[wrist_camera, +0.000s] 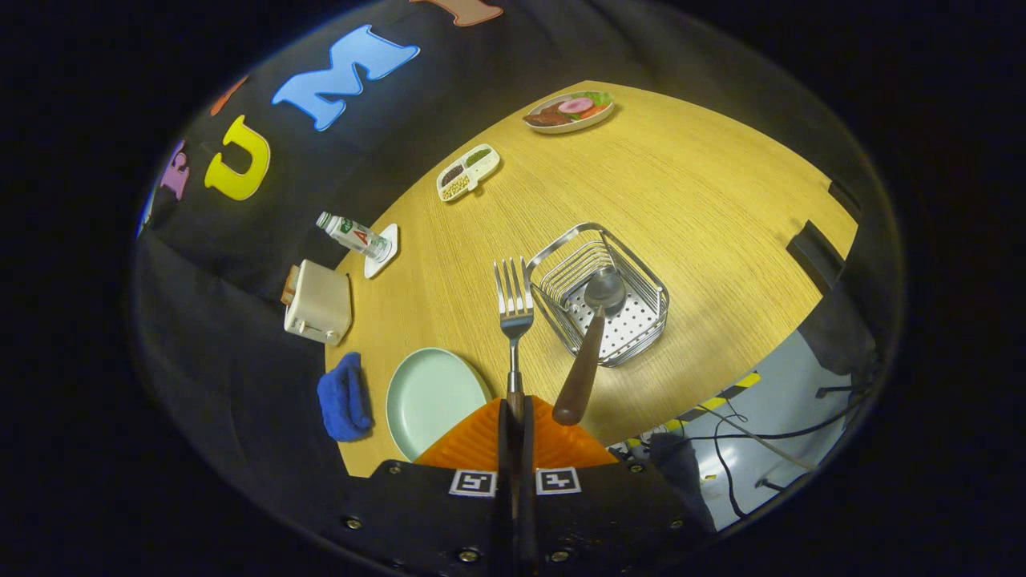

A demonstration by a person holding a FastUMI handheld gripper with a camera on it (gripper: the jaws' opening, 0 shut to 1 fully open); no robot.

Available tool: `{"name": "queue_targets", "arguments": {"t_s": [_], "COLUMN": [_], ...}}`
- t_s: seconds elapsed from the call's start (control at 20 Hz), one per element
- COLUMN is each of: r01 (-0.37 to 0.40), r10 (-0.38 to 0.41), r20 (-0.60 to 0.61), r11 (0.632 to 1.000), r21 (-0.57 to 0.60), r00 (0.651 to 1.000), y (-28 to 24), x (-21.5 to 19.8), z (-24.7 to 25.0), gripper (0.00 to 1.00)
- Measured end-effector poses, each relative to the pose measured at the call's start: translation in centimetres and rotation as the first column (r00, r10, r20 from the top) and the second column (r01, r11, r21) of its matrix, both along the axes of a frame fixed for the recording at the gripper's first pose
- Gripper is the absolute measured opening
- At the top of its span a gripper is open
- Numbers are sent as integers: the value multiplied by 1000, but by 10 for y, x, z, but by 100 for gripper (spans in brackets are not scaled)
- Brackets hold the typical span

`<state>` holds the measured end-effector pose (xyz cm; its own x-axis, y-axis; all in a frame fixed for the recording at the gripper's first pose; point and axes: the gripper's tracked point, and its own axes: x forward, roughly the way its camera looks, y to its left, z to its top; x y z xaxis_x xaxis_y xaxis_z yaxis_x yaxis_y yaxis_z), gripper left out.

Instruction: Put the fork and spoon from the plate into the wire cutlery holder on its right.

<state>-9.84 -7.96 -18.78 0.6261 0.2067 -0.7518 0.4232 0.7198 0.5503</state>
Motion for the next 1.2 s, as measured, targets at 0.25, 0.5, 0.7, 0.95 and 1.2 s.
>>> {"name": "queue_targets", "arguments": {"t_s": [0.25,0.5,0.7,0.95,1.2], "r01": [70,131,127,142,132], "r10": [-69,-126,-122,-137,-126], "r20": [-24,-51,-53,-48,-54], "r11": [997,986,988,982,984], "r21": [32,103,93,129,122], "r00": [997,991,991,989,991], "y": [-17,-15,-15,-15,-17], "x": [-11,-10,-8,-1,0], "z": [-5,-11,-9,-4,-4], "gripper": [4,4,8,19,21]}}
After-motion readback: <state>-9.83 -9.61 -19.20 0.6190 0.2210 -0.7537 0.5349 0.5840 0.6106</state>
